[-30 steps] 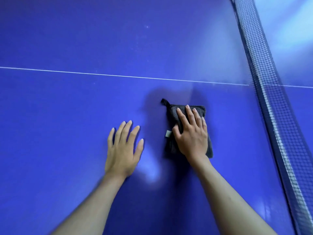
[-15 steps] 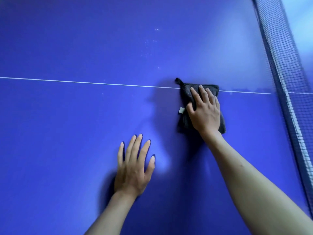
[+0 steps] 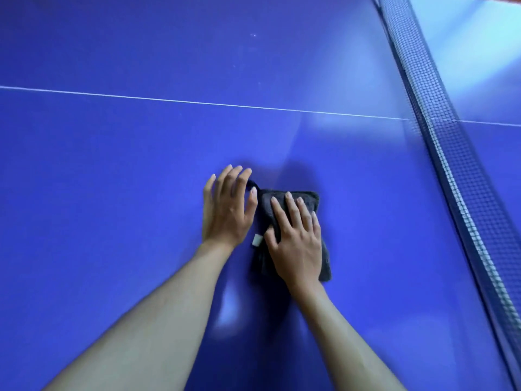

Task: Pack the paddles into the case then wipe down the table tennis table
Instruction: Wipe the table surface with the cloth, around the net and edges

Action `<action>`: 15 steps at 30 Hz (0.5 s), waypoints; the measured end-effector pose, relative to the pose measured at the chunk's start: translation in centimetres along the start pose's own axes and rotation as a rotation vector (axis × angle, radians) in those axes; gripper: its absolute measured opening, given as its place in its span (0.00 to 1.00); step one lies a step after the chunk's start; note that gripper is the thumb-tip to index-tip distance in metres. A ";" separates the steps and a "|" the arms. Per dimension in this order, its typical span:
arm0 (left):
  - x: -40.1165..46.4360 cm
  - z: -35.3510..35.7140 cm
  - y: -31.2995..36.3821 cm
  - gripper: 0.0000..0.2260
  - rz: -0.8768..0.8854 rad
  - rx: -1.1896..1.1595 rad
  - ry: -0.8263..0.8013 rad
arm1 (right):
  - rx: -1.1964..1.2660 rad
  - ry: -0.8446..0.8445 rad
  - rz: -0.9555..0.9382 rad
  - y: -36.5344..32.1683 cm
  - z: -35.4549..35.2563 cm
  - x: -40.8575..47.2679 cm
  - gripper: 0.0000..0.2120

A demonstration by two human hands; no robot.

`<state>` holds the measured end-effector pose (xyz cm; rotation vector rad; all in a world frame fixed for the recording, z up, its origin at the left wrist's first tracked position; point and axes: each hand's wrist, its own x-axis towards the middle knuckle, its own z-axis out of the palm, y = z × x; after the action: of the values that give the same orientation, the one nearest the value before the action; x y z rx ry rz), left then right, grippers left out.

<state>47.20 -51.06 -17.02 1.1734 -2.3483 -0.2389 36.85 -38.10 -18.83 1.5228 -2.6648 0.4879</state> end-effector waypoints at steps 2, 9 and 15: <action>0.4 -1.4 -1.1 0.20 0.006 0.015 0.002 | -0.012 0.011 0.014 -1.4 -0.2 -3.2 0.29; 0.8 -2.3 -7.2 0.20 -0.039 0.124 -0.087 | -0.017 -0.018 0.028 -3.0 -0.5 -6.2 0.31; 0.5 -1.5 -7.6 0.20 -0.075 0.182 -0.126 | 0.024 0.011 0.022 -1.0 1.3 4.5 0.30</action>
<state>53.06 -56.03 -18.32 1.3702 -2.4803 -0.1296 35.53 -42.74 -18.98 1.4941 -2.6799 0.5290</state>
